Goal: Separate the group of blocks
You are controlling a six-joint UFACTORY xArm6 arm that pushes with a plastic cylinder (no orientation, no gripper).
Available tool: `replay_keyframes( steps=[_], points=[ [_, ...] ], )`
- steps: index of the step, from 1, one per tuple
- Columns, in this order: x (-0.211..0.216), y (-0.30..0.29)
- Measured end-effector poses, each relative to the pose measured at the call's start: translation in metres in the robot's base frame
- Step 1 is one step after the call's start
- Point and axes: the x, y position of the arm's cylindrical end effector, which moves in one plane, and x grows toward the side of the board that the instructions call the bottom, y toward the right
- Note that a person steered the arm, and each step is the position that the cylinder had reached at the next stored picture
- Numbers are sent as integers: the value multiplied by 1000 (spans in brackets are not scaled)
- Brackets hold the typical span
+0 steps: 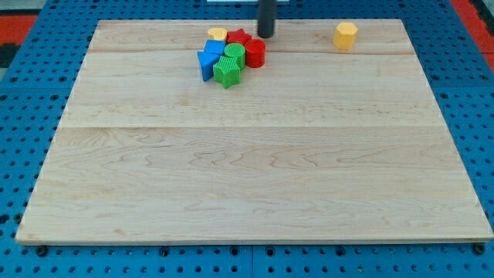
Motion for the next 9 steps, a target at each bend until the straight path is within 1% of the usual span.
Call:
replay_keyframes(
  steps=[1,2,3,5,6,7,8,9],
  points=[
    [36,-21],
    [63,-30],
    [70,-29],
    [61,-49],
    [87,-78],
    [118,-81],
    [132,-93],
    [133,-123]
  ],
)
